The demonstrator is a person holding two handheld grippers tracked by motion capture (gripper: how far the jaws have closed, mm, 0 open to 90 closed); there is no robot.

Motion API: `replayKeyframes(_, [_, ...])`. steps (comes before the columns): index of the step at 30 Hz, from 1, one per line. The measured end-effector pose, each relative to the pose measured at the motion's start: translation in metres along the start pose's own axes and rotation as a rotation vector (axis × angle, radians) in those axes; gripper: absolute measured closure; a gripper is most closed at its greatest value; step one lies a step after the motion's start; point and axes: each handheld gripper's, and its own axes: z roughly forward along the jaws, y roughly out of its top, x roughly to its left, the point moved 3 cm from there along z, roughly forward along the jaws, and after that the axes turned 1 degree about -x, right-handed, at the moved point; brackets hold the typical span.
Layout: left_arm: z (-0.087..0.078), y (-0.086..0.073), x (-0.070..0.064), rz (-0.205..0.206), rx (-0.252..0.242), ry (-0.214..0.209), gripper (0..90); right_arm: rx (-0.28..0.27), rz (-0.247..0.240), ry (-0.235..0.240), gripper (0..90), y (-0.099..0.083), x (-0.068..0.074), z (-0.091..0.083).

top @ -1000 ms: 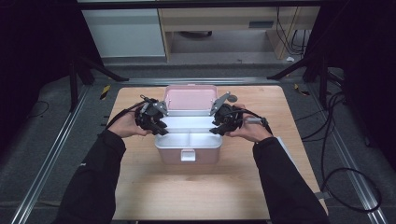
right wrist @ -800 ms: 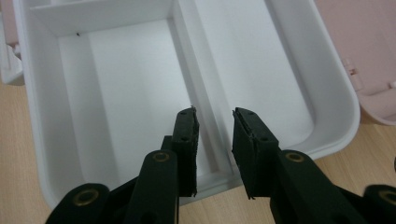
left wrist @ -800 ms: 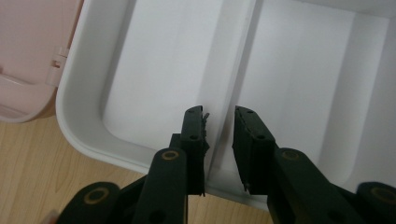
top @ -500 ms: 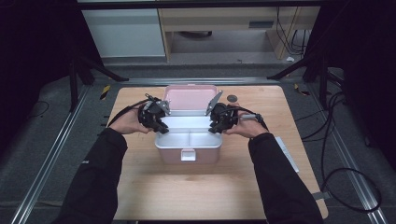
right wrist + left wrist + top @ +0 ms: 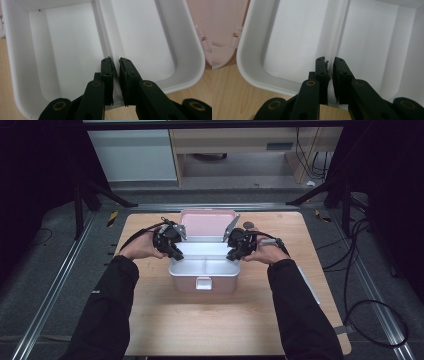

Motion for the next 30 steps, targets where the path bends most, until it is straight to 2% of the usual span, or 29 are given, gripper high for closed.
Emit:
replayKeyframes(4, [0.0,0.006,0.0,0.032,0.061,0.004,83.7,0.005,0.008,0.018,82.4,0.0,-0.001,0.0])
replayKeyframes(7, [0.0,0.006,0.0,0.043,0.071,-0.003,84.3,0.016,-0.008,0.027,83.4,0.001,-0.002,0.0])
replayKeyframes(11, [-0.001,0.011,-0.001,0.065,0.113,0.006,84.6,0.041,-0.016,0.043,85.0,0.004,-0.001,-0.003])
replayKeyframes(13, [-0.003,0.013,-0.001,0.068,0.112,0.005,84.8,0.049,-0.025,0.042,85.6,0.005,0.0,-0.004])
replayKeyframes(16, [-0.008,0.012,-0.001,0.072,0.083,0.013,85.5,0.057,-0.027,0.033,85.7,0.006,0.0,-0.01])
replayKeyframes(21, [-0.023,0.015,-0.005,0.088,0.06,0.042,86.1,0.032,-0.035,0.012,85.4,0.009,-0.001,-0.022])
replayKeyframes(25, [-0.045,0.023,-0.015,0.112,0.058,0.078,86.7,0.007,-0.054,-0.016,85.0,0.015,0.001,-0.039])
replayKeyframes(30, [-0.066,0.03,-0.034,0.132,0.07,0.089,87.3,0.004,-0.08,-0.033,85.4,0.021,0.017,-0.065])
